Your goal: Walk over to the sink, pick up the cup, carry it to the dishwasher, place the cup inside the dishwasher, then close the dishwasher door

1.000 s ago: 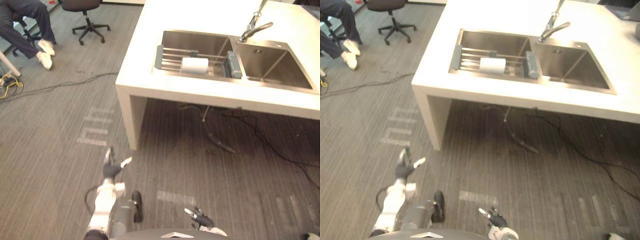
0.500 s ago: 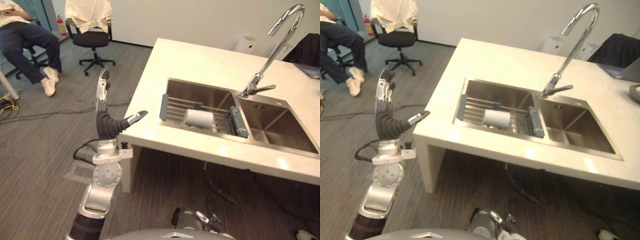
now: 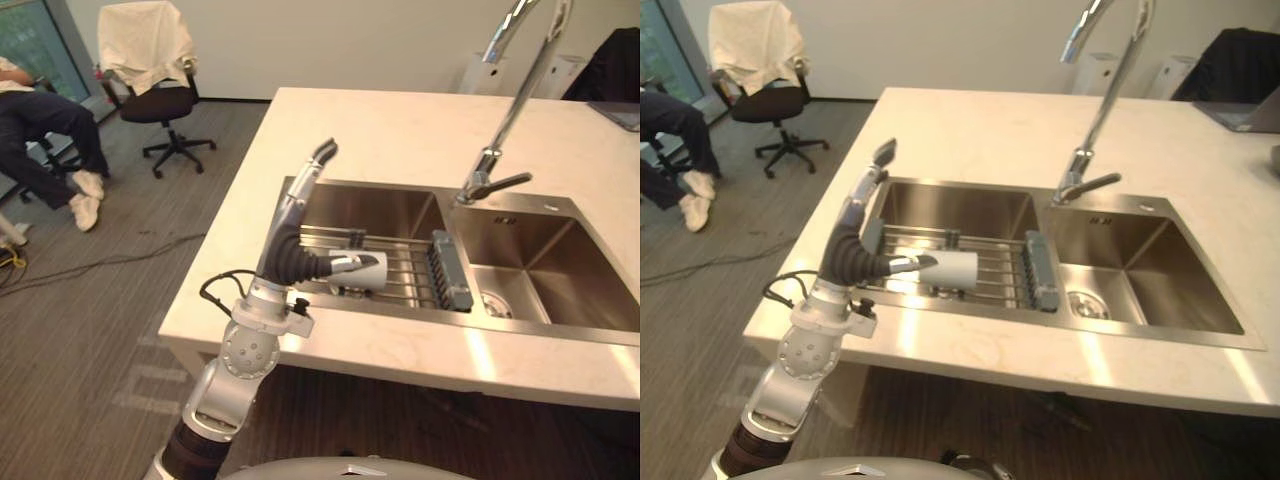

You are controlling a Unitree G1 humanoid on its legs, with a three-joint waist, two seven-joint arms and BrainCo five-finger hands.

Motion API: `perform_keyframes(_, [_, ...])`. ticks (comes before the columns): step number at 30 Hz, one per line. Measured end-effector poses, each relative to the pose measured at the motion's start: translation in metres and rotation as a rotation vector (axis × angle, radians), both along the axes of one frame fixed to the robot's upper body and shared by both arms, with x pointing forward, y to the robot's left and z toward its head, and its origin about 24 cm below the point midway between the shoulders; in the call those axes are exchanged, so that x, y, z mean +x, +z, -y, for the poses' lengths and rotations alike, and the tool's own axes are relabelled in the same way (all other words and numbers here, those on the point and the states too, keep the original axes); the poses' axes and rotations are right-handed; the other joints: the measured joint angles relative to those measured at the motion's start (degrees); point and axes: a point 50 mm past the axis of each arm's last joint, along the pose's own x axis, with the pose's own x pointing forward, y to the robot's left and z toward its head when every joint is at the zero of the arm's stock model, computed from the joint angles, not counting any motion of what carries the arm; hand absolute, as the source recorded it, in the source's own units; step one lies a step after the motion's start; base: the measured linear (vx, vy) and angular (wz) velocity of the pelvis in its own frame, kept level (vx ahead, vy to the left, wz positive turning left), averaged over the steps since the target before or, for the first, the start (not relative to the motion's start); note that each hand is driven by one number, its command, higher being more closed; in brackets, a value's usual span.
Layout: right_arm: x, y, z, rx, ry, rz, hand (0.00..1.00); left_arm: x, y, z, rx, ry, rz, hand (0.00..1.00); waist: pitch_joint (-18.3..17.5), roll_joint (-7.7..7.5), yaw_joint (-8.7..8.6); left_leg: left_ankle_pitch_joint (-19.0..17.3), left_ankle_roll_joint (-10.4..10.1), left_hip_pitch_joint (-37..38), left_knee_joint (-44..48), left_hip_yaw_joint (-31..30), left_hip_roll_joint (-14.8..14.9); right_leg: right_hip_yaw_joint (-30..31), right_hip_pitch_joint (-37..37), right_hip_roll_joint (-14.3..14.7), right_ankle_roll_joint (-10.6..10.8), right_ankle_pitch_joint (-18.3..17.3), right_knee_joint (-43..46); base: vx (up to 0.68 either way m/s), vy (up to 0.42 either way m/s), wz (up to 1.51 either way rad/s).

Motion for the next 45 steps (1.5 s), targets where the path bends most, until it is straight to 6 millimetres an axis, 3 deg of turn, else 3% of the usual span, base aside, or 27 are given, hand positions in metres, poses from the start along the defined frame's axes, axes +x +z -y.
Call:
perform_keyframes(2, [0.000,0.000,0.001,-0.007,0.022,-0.004,0.00,-0.001,-0.005,0.005,0.041,-0.037,-0.016,0.00,-0.09,0.23,-0.39,-5.45,-0.05,-2.71,0.57,-0.97,-0.59,0.65,1.15,0.04,-0.31,0.15,-1.37,0.08,0.047,-0.26])
perform_keyframes(3, [-0.001,0.000,0.002,-0.016,0.043,-0.013,0.00,-0.003,-0.007,0.008,0.069,-0.065,-0.021,0.00,-0.09,0.20,-0.25,-7.55,0.06,-3.67,-4.17,-0.89,-1.96,1.53,1.27,-0.35,0.10,0.57,-2.05,0.05,0.079,-0.25])
perform_keyframes(6, [-0.001,-0.002,0.001,-0.021,0.055,-0.029,0.00,-0.003,-0.016,0.010,0.162,-0.092,-0.025,0.00,-0.65,0.38,-0.28,-6.43,0.45,-1.54,-18.89,0.22,-5.32,3.80,0.64,-1.01,2.15,1.81,-3.08,0.06,0.115,-0.30])
perform_keyframes(7, [0.001,-0.003,-0.001,-0.034,0.058,-0.029,0.00,0.001,-0.021,0.016,0.237,-0.096,-0.015,0.00,-0.92,-0.36,-1.10,-6.34,0.30,1.10,-27.73,0.85,-7.79,4.02,-0.65,-1.90,2.66,4.03,-4.60,0.07,0.114,-0.06])
perform_keyframes(10, [-0.001,-0.004,-0.005,-0.068,0.035,-0.031,0.00,0.005,-0.033,0.022,0.318,-0.112,-0.053,0.00,-0.33,-1.57,-1.68,-3.08,0.22,4.40,-37.21,2.22,-11.00,4.72,-0.95,-3.51,3.22,5.96,-6.63,-0.01,0.103,-0.06])
perform_keyframes(12, [-0.006,-0.004,-0.004,-0.092,0.017,-0.035,0.00,0.006,-0.040,0.025,0.364,-0.118,-0.081,0.00,-0.43,-1.41,-2.84,-1.86,0.59,5.66,-39.95,2.31,-12.19,4.71,-0.72,-4.21,3.53,6.16,-6.99,-0.01,0.052,0.00])
perform_keyframes(16, [-0.013,-0.003,-0.001,-0.110,0.011,-0.039,0.00,0.011,-0.049,0.026,0.430,-0.099,-0.128,0.00,-0.48,-1.14,-3.77,-1.46,0.43,7.96,-41.94,2.84,-12.62,4.76,2.02,-4.12,3.82,7.31,-9.85,0.00,0.019,-0.04])
perform_keyframes(23, [-0.007,-0.001,0.001,-0.157,0.065,-0.032,0.00,0.032,-0.081,0.006,0.606,-0.020,-0.290,0.00,-0.41,-1.30,-4.95,-0.61,-0.01,9.79,-44.58,4.10,-12.57,5.22,2.11,-3.52,3.70,7.23,-10.16,-0.01,-0.008,-0.06])
perform_keyframes(30, [0.002,0.000,0.002,-0.163,0.112,-0.021,0.00,0.059,-0.080,-0.012,0.709,0.058,-0.338,0.00,0.09,-1.55,-7.09,-0.43,-0.34,11.86,-46.18,7.27,-12.67,8.46,1.68,-2.74,3.64,7.64,-9.83,-0.01,0.006,-0.24])
perform_keyframes(32, [0.004,-0.001,0.000,-0.161,0.116,-0.015,0.00,0.067,-0.072,-0.012,0.712,0.076,-0.333,0.00,0.10,-1.48,-7.23,-0.44,-0.32,10.80,-45.91,8.47,-12.98,9.83,0.01,-2.71,3.75,8.18,-9.81,-0.03,0.006,-0.28])
perform_keyframes(35, [0.014,0.000,-0.004,-0.152,0.117,0.016,0.00,0.076,-0.061,-0.016,0.704,0.114,-0.326,0.00,2.52,-2.56,-7.71,-0.52,-0.20,10.72,-45.28,9.31,-13.10,11.19,-0.33,-2.66,3.70,8.54,-9.80,-0.06,-0.002,-0.19])
perform_keyframes(45, [0.011,0.001,-0.001,-0.145,0.059,0.027,0.00,0.079,-0.067,-0.019,0.790,0.107,-0.428,0.00,3.34,-1.29,-8.52,-2.57,0.50,10.66,-43.08,11.25,-13.34,13.90,-0.90,-2.77,4.05,8.86,-9.01,-0.07,-0.002,-0.13])
